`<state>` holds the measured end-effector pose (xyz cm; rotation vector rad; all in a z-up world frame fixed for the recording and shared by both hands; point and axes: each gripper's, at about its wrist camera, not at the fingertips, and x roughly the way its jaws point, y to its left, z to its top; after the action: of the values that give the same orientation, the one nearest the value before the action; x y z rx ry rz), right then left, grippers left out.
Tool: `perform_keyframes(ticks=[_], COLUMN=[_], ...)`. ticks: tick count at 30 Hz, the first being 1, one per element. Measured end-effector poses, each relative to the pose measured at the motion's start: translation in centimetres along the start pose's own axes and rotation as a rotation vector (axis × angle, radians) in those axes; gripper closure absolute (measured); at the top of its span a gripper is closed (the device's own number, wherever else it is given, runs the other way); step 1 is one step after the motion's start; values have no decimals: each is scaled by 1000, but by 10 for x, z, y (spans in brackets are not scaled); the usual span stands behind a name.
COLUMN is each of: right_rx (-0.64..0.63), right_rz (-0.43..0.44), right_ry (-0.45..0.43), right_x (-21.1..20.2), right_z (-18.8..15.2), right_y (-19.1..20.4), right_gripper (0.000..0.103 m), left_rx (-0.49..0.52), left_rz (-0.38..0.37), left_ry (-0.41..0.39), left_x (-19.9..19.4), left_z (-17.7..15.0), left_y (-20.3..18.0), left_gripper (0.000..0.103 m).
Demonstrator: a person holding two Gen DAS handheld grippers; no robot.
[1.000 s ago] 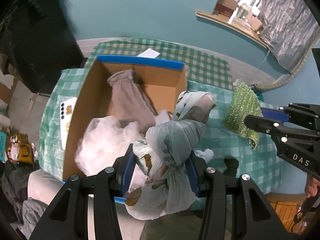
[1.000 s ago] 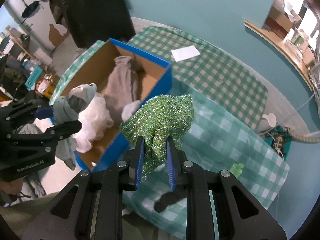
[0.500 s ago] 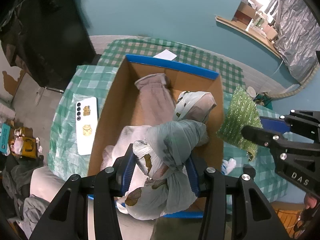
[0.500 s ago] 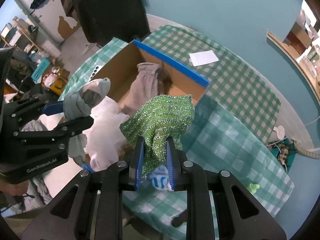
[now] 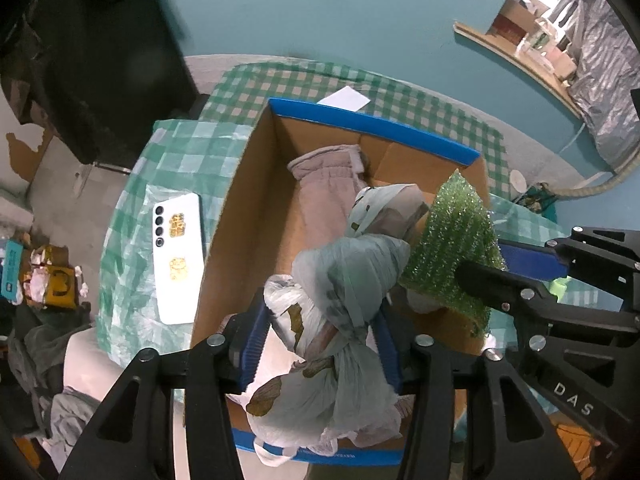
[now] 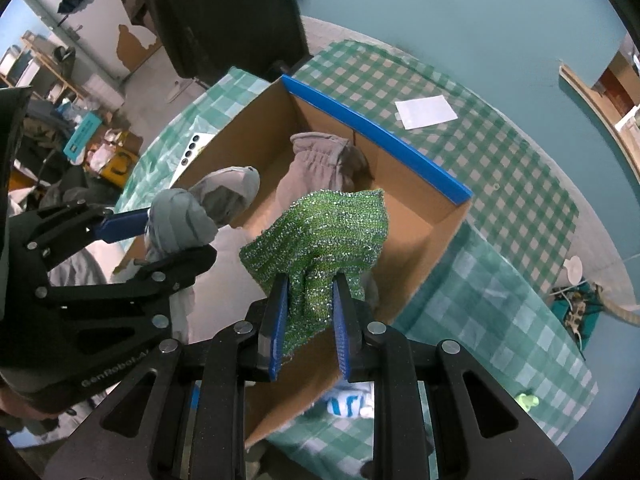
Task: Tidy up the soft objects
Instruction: 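Lower the bag bundle and green scrubber into the box and open both grippers, then withdraw both grippers from the box toward the black sock and green foam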
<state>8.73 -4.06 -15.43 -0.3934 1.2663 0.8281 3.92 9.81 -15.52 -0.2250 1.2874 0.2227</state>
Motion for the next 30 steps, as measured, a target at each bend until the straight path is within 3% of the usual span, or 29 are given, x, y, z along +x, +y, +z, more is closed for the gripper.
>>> perform_keyframes(ticks=[4,12,19,30], right_rx=[-1,21,41,68], right_rz=[1,-34,-43,-46], right_ry=[2,-27,-44,-59], right_x=[4,-9,-25,-47], right_z=[6,7,-4,-28], right_y=[0,-14,-28,-55], right_gripper=[74,41,36,35], left_rx=[-7,-16,-2,23], left_rz=[25,40,55,51], left_ry=[-4,-32,-55,-65], left_x=[1,-9,-21,-36], left_z=[3,9,9,0], left_y=[4,7,-4,-32], left_gripper=[37,22,17,16])
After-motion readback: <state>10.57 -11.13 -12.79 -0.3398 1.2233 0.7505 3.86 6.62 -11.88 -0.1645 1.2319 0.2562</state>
